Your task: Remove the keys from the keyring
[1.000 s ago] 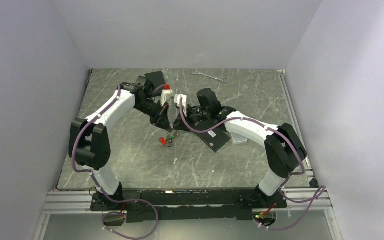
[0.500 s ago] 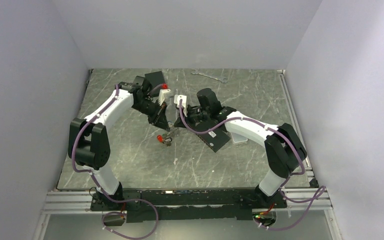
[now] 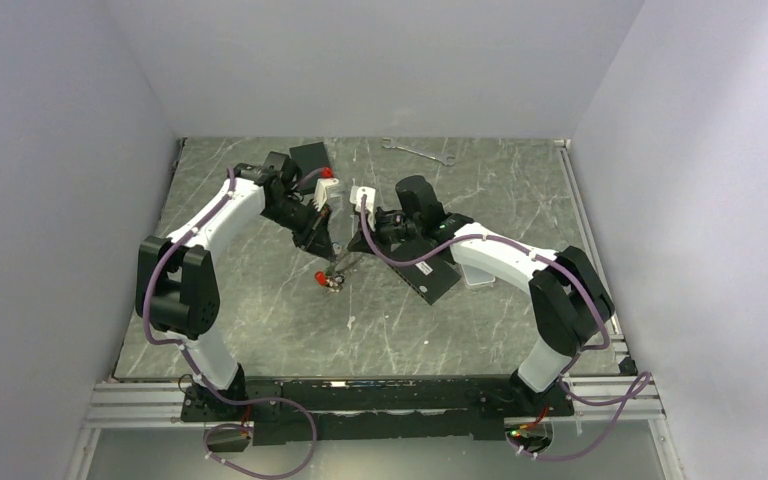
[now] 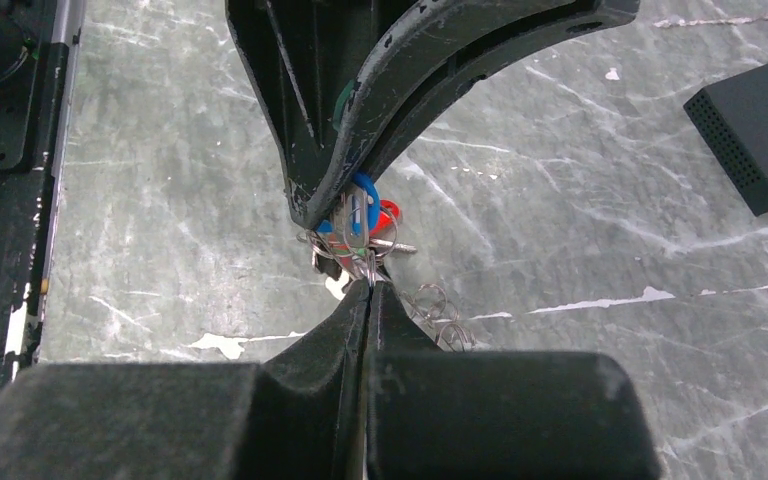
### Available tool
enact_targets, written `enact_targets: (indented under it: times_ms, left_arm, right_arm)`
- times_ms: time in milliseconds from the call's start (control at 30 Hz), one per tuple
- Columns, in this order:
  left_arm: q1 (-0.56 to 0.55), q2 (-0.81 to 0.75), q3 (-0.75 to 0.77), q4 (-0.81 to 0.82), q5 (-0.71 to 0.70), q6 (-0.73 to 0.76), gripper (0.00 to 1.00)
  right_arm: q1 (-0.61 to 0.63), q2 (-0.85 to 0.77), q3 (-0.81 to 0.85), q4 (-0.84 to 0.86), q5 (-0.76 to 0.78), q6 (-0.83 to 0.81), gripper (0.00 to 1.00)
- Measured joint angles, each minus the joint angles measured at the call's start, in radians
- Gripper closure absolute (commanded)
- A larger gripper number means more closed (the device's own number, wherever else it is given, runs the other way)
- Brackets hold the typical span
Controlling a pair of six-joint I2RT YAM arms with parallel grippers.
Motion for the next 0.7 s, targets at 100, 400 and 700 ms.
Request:
enact_targets:
  times_ms: [100,400,700]
  left_arm:
    - [0.0,0.0,0.0,0.002,-0.011,0.006,1.0]
    - [0.0,0.004,0.0,0.001,-0.026,0.011,1.0]
    - [-0.012,0.035,0.0,0.002,-0.045,0.011,1.0]
  right_arm:
    - [-0.004,0.0,-0.004,0.012,-0.004,0.009,1.0]
    - [-0.009,-0.002,-0.011,0.025,-0.021,0.026,1.0]
    - [-0.014,-0.002,-0.015,0.021,-0.025,0.039,1.0]
